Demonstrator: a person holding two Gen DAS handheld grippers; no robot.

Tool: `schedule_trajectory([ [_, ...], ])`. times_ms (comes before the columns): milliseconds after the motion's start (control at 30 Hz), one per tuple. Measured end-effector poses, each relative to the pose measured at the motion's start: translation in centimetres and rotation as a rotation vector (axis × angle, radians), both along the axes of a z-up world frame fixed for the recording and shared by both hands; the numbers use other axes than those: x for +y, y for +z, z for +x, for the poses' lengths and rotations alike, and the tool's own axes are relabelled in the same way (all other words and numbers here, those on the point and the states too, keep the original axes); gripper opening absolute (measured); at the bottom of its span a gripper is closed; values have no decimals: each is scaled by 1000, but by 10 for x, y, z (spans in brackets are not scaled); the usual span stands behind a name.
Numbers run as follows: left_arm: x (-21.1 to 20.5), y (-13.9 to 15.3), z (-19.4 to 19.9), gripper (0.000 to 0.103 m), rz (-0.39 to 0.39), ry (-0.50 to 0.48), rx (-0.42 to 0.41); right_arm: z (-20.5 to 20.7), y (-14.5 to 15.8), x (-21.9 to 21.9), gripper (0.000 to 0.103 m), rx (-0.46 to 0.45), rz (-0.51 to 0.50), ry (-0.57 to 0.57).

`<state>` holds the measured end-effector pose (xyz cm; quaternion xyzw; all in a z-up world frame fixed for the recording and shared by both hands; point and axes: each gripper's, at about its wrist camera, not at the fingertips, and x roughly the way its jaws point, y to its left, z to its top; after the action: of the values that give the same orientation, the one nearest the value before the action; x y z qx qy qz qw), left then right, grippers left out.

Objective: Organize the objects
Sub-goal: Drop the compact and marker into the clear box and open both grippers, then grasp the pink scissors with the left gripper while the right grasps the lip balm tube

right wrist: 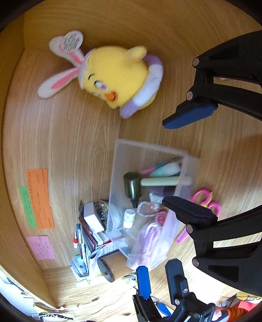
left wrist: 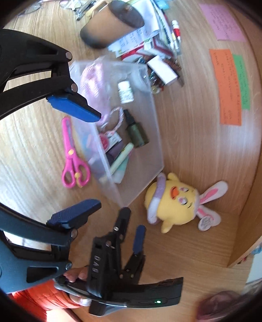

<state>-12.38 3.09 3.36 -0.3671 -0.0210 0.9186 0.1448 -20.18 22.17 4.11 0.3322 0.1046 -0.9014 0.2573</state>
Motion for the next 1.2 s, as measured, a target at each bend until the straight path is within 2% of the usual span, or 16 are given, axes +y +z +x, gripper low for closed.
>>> schedule_trajectory([
  [133, 23, -25, -4, 79, -84, -32, -57, 2, -15, 35, 71, -33, 30, -78],
  [300, 37, -55, -18, 79, -134, -63, -132, -4, -41, 70, 71, -89, 75, -188],
  [500, 33, -76, -37, 79, -103, -69, -216, -20, -63, 104, 71, -160, 68, -299],
  [667, 32, -82, -40, 83, -92, -73, -227, -32, -77, 116, 70, -201, 78, -331],
  [733, 34, -82, -38, 83, -101, -82, -224, -37, -83, 119, 65, -228, 74, -328],
  [833, 37, -82, -35, 83, -122, -95, -221, -34, -81, 117, 51, -218, 88, -326],
  [900, 36, -81, -32, 83, -113, -109, -225, -33, -79, 117, 30, -221, 83, -313],
  [1000, 37, -80, -23, 83, -102, -142, -229, -27, -77, 113, 16, -232, 71, -276],
  [1133, 42, -80, -6, 80, -122, -191, -232, -15, -77, 103, 14, -244, 52, -219],
  [1200, 45, -77, 3, 74, -138, -216, -231, -8, -78, 93, 14, -258, 36, -177],
])
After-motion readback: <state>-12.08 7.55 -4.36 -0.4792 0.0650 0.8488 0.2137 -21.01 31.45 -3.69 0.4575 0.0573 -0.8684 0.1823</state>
